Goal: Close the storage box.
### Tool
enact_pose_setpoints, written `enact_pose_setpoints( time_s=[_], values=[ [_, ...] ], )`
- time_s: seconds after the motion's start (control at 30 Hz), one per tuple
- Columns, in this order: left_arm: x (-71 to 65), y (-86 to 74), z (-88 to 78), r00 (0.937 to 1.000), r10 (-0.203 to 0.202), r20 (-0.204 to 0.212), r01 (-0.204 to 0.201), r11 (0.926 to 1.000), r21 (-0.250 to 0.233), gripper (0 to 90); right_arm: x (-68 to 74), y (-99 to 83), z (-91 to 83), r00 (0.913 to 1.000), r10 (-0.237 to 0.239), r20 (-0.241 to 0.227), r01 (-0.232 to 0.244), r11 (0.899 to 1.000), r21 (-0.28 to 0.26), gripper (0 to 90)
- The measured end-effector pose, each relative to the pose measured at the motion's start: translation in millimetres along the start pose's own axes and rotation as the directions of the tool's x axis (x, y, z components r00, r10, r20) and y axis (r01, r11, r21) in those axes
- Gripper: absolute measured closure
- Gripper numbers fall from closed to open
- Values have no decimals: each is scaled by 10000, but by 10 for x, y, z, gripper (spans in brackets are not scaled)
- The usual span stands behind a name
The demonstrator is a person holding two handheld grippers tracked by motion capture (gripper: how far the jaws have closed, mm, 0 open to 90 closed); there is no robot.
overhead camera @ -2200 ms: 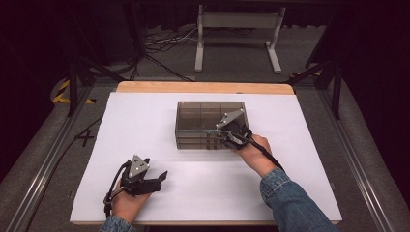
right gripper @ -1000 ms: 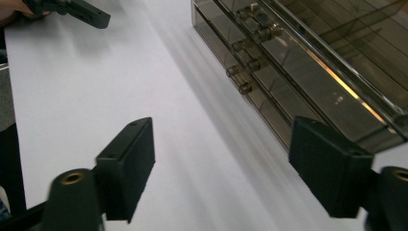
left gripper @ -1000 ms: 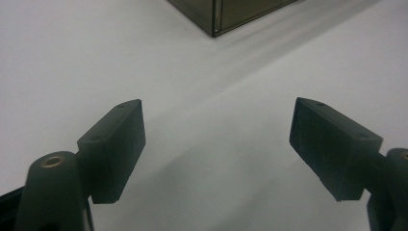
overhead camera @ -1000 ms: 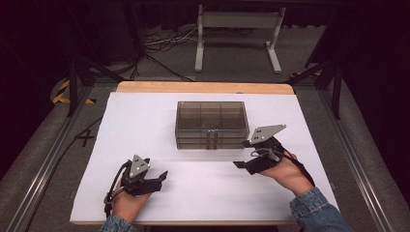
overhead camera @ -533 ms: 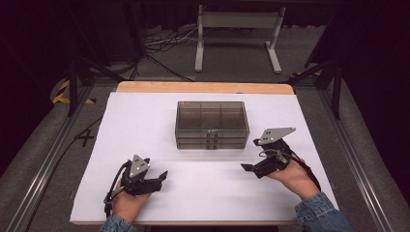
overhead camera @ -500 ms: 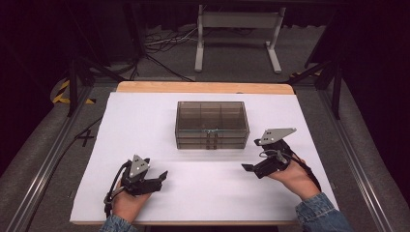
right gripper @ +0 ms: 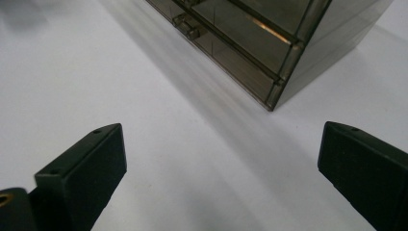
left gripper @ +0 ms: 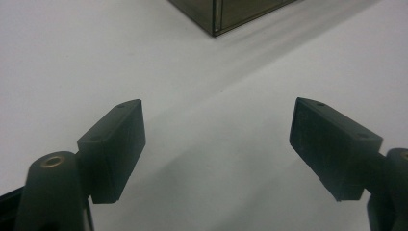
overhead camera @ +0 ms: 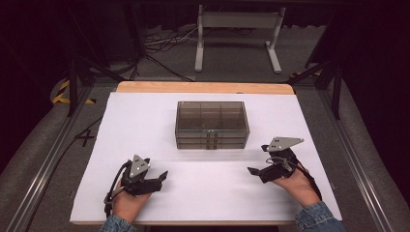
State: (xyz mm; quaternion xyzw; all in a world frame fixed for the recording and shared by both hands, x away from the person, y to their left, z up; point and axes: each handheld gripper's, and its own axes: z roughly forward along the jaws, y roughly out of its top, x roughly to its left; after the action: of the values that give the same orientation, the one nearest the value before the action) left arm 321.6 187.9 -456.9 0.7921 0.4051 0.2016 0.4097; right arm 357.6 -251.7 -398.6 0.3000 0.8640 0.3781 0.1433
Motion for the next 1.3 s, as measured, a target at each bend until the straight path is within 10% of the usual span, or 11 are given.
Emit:
enact_pose_setpoints(
  time_s=[1.3],
  values=[
    [2, 1, 6, 10000, -32, 90, 32, 10000, 34, 208, 70, -393, 310, 9992, 124, 389, -132, 9997, 208, 8]
  ],
)
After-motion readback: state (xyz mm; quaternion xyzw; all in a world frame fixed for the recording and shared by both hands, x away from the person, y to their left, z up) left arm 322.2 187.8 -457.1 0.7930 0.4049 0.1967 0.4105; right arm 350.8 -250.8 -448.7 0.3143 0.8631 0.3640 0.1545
